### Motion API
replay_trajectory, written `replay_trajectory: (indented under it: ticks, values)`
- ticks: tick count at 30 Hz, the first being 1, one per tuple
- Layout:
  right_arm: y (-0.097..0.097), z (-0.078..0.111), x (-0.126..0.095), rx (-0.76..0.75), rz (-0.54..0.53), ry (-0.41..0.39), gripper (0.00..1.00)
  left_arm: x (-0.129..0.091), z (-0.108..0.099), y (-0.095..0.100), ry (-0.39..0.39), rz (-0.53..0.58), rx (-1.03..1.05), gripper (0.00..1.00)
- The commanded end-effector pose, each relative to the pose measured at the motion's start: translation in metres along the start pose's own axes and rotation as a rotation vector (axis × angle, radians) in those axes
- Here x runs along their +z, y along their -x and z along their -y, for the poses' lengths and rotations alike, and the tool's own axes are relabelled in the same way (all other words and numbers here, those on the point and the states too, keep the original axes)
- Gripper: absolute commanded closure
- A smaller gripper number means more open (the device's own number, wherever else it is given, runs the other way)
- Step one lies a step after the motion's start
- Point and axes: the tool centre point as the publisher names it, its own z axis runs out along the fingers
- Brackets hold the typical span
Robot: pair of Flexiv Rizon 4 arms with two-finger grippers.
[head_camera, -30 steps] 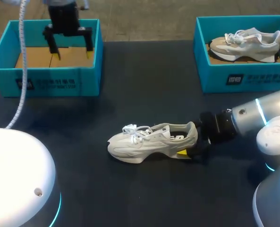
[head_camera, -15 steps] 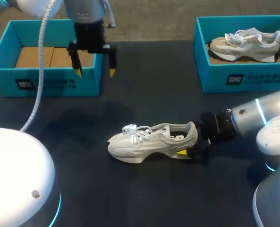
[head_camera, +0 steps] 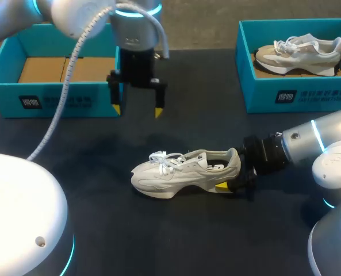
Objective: Take the shoe out of the shoebox, open the shoe tongue, remove and reinsert the insole, then place the shoe into the shoebox
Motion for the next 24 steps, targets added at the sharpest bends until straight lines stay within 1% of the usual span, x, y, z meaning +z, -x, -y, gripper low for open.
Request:
replay_trajectory:
  ticks: [1,8,12,19,23,24]
  values:
    - [0.001,-0.001,0.001,0.001,0.000,-0.005,1.00,0.005,-0.007,-0.025,-0.008,0.028,0.026,0.00]
    - [0.001,-0.001,0.001,0.001,0.000,-0.005,1.00,0.011,-0.014,-0.048,-0.033,0.050,0.051,0.00]
    - [0.001,-0.001,0.001,0.001,0.000,-0.005,1.00,0.014,-0.019,-0.057,-0.028,0.049,0.053,0.00]
    - [0.001,-0.001,0.001,0.001,0.000,-0.005,1.00,0.022,-0.025,-0.077,-0.018,0.053,-0.032,0.00]
    - [0.001,-0.001,0.001,0.001,0.000,-0.005,1.00,0.026,-0.030,-0.086,-0.047,0.074,-0.039,0.00]
    - [0.001,-0.001,0.001,0.001,0.000,-0.005,1.00,0.028,-0.032,-0.089,-0.065,0.086,-0.043,0.00]
